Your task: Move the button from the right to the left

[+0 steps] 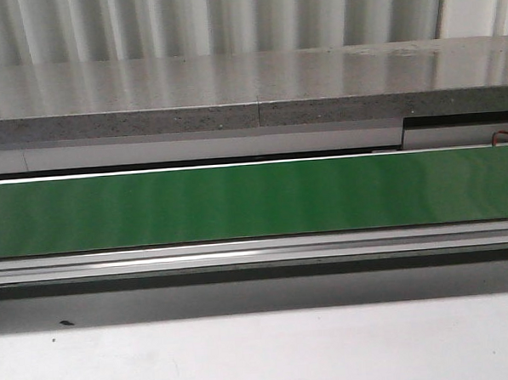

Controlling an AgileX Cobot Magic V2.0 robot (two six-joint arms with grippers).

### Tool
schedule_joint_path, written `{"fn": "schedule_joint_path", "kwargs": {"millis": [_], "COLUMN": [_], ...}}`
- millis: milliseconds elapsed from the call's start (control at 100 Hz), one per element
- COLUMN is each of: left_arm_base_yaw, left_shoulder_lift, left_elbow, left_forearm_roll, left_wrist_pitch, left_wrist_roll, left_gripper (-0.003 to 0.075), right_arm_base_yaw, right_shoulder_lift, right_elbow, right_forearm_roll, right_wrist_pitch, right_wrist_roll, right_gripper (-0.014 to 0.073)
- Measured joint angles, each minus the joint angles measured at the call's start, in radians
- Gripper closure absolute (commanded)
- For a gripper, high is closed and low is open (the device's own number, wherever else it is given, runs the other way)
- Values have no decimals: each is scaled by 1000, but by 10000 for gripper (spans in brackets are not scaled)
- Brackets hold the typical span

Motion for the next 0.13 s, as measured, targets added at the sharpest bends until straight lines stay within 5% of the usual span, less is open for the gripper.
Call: {"fn": "schedule_joint_path", "kwargs": {"millis": [130], "left_arm_base_yaw": [0], "left_shoulder_lift": [0], "left_elbow": [0], "left_forearm_roll": [0], "left_wrist_pitch": [0], "left_wrist_roll": [0], "left_gripper": [741], "right_arm_base_yaw": [0], "right_shoulder_lift": [0], "right_elbow": [0], "right_forearm_roll": [0], "right_wrist_pitch": [0], "right_wrist_roll": [0], "right_gripper": [662]}}
